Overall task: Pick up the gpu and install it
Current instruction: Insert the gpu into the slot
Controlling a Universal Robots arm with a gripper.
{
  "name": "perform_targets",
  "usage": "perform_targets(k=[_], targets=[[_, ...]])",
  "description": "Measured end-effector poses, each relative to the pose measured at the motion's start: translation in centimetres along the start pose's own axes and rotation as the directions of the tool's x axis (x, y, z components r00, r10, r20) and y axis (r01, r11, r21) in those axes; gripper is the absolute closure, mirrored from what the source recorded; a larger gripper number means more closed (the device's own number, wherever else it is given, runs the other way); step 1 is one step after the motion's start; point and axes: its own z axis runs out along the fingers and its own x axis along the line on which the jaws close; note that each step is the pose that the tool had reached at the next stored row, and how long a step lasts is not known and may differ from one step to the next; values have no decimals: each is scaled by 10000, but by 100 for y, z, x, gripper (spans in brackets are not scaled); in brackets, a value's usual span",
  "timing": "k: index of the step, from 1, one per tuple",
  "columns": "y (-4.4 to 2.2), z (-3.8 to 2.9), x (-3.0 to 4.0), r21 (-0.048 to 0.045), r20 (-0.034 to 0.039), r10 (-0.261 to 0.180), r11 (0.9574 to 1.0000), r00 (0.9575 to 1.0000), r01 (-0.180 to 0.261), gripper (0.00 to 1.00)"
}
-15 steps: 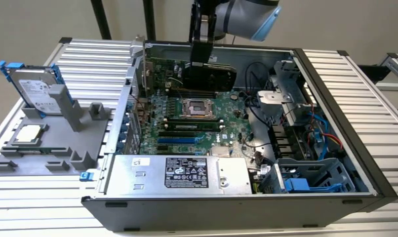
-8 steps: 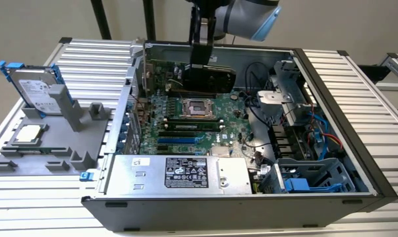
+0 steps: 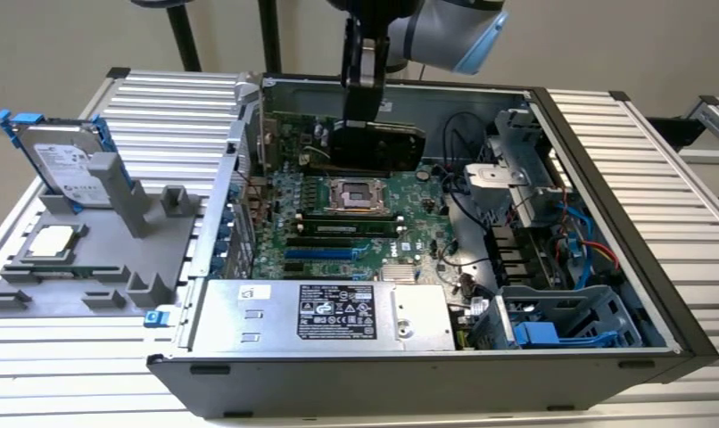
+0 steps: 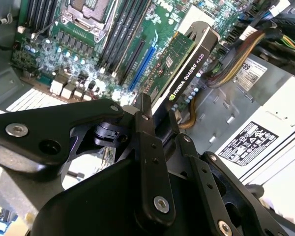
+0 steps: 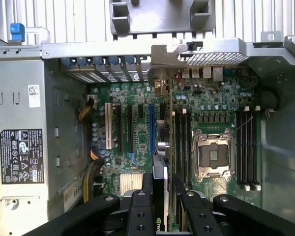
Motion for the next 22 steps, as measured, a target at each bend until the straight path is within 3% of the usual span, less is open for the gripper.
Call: perform_targets(k=[17,22], targets=[[-2,53,0,12,0,-10,10000,10000,10,100],[-3,82,-1,86,3,-47,10000,10000,47,100]])
